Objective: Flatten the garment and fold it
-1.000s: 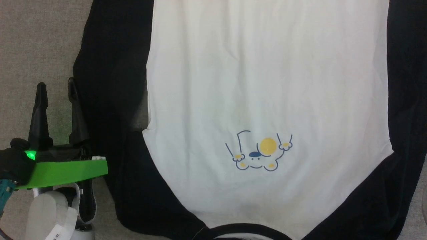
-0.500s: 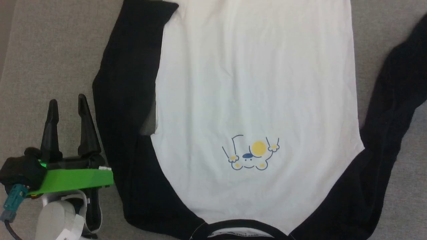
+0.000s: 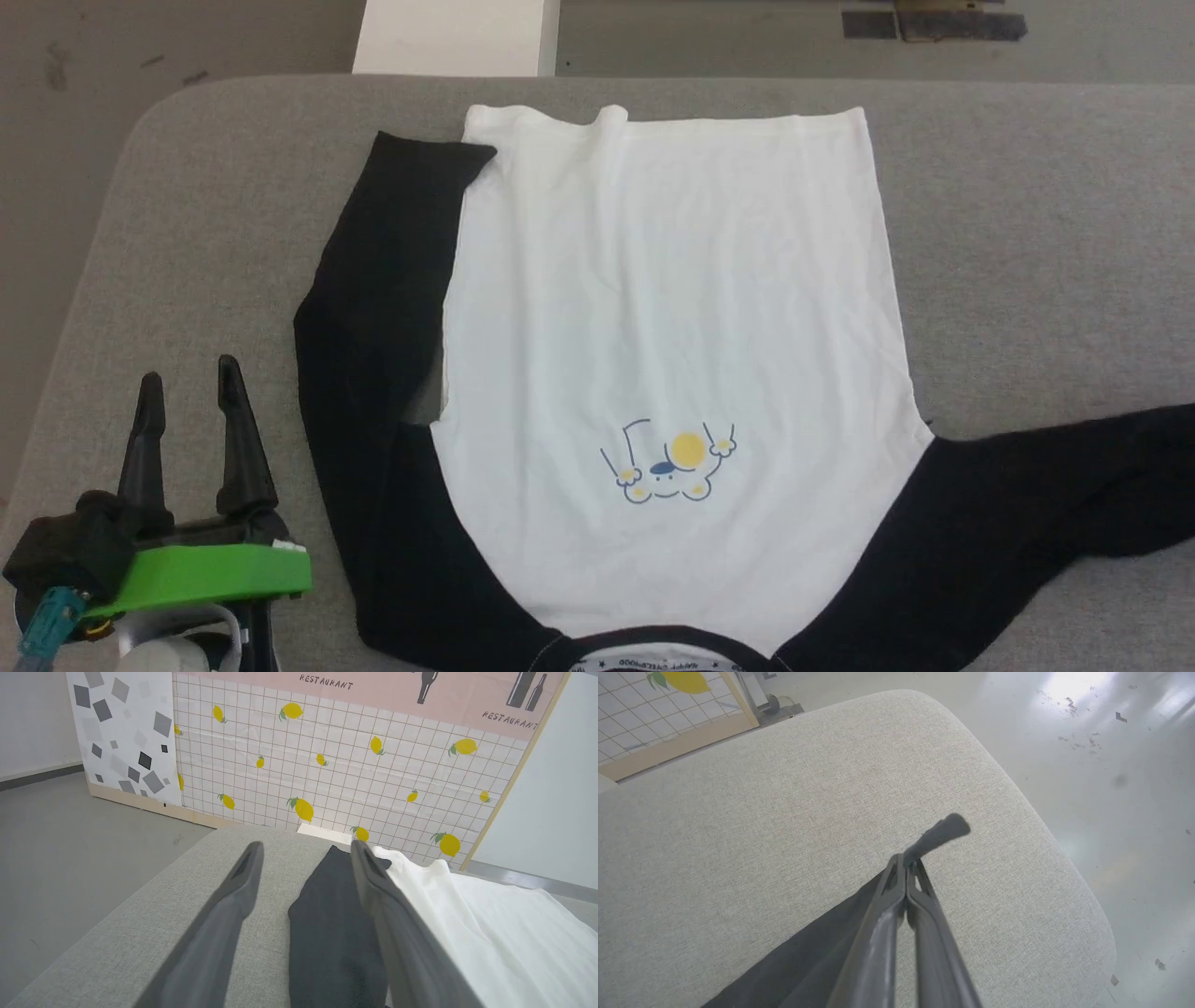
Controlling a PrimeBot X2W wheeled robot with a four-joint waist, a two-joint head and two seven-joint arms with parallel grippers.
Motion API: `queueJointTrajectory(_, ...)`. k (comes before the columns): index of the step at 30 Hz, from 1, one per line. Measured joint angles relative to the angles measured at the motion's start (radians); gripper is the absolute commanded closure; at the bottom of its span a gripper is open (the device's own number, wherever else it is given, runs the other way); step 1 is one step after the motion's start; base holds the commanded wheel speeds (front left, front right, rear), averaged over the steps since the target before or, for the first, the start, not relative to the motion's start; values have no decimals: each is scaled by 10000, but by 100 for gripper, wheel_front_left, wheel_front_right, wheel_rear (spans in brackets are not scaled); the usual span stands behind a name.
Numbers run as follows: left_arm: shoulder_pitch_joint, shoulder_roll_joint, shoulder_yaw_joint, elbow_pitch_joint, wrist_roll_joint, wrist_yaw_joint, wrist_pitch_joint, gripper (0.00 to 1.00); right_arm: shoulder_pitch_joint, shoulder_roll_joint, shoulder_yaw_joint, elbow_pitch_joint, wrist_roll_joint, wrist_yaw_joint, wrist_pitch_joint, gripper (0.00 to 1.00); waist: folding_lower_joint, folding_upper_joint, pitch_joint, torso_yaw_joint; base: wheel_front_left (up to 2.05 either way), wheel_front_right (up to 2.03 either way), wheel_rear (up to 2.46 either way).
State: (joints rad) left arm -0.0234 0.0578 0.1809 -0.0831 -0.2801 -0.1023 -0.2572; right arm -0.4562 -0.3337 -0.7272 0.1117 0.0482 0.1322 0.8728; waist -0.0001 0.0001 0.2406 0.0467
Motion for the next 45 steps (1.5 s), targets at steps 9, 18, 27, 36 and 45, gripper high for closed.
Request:
queueJointTrajectory(9, 285, -25, -10, -21, -27, 136, 0, 0, 553, -506, 433, -205, 146, 0, -213, 100, 0, 0, -868, -93, 0, 0, 0)
queueJointTrajectory(18, 696, -33, -4, -8, -46, 244, 0, 0, 1207, -995, 3576, -1304, 2399, 0, -874, 100, 0, 0, -1577, -129, 0, 0, 0)
queueJointTrajectory(27, 989, -44, -33, -33, -119, 332, 0, 0, 1051, -249, 7267, -2999, 4036, -2, -288, 100, 0, 0, -1983, -301, 0, 0, 0)
queueJointTrajectory(36, 1019, -50, -140, -59, -161, 330, 0, 0, 179, 1164, 10328, -2600, 4483, -2, -635, 100, 0, 0, -1802, -69, 0, 0, 0)
queueJointTrajectory(45, 988, -54, -384, 151, -178, 234, 0, 0, -205, 2520, 12425, -226, 5175, -2, -2031, 100, 0, -1, -1640, 543, 0, 0, 0)
